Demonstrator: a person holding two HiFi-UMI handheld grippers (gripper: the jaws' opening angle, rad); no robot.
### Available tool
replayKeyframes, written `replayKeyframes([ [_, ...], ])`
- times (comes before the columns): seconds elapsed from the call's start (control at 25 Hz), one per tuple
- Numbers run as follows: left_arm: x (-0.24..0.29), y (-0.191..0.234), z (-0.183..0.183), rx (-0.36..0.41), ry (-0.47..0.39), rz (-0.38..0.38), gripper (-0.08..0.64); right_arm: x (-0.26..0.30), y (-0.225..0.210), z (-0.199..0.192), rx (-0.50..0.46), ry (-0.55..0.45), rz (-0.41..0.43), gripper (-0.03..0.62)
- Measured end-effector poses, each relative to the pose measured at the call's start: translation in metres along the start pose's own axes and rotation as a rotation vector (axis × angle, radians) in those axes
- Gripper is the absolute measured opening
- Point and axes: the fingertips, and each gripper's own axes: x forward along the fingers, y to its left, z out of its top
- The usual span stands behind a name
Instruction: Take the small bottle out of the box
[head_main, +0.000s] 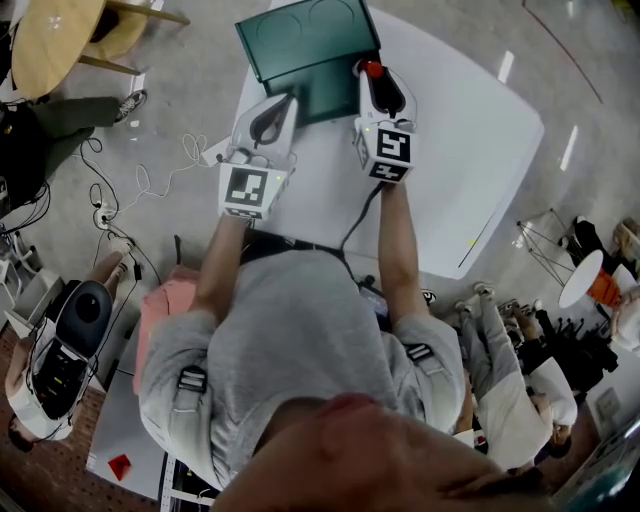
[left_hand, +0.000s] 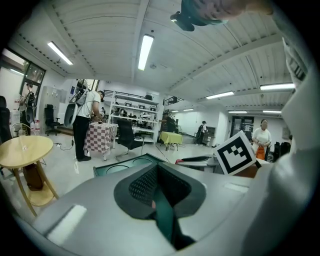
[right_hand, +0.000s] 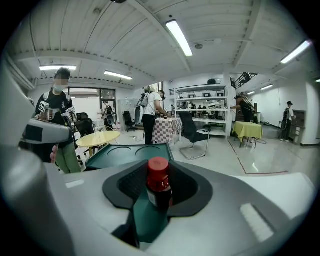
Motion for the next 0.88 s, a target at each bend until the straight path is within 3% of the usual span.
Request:
replayKeyframes([
  [0.64, -0.017, -0.012, 0.018, 0.051, -0.04, -0.03, 0.012, -0.035, 0.01, 0.034, -0.008, -0.062, -0.015, 0.129],
  [0.88, -0.025, -0.015, 0.023, 0.066, -0.058, -0.054, 0.012, -0.055, 0.01, 0.043, -0.01, -0.093, -0.057, 0.129],
])
